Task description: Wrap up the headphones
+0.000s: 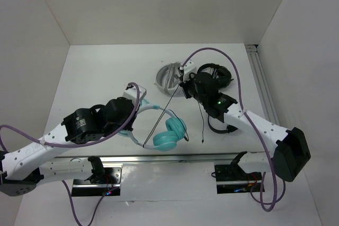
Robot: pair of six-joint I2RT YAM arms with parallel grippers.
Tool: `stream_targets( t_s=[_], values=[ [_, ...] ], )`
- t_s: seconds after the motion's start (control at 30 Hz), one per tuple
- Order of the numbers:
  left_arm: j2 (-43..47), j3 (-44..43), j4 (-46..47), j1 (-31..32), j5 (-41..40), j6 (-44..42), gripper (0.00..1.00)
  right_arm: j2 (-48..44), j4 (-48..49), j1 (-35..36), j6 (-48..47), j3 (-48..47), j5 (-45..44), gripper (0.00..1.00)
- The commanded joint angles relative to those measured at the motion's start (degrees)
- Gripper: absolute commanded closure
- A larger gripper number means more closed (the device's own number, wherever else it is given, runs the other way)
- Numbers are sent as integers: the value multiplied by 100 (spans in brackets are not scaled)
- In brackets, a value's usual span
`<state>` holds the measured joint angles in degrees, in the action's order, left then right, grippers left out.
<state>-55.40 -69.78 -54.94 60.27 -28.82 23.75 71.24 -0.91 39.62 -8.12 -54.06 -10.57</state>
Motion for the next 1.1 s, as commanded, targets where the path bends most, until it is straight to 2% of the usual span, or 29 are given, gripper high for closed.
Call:
stream_targets(
  t_s=[0.0,0.17,0.37,0.5,0.6,0.63,0.73,0.97,1.07],
  values=[
    [301,-334,-166,108,649,-336,100,284,592,-297,188,-254,28,100],
    [363,-590,-52,108,597,-274,100,557,1153,-297,495,229,204,100],
    [679,-827,623,108,948,-257,100,839,1689,-297,952,466,1142,99],
    [996,-651,1318,108,492,25,100,900,2734,-130,1602,905,2371,88],
    [996,-581,1635,108,184,165,100,1057,3733,54,2058,1310,2691,81],
    [996,-581,1635,108,184,226,100,1128,3956,212,2147,1380,2744,77],
    [838,-633,1776,108,69,340,100,1558,4510,397,2306,1381,2744,71],
    [767,-686,1943,108,-378,841,100,2823,5750,398,2771,1319,2796,70],
    [872,-625,1943,108,-817,1027,100,3447,6330,398,3061,1319,2938,69]
  ],
)
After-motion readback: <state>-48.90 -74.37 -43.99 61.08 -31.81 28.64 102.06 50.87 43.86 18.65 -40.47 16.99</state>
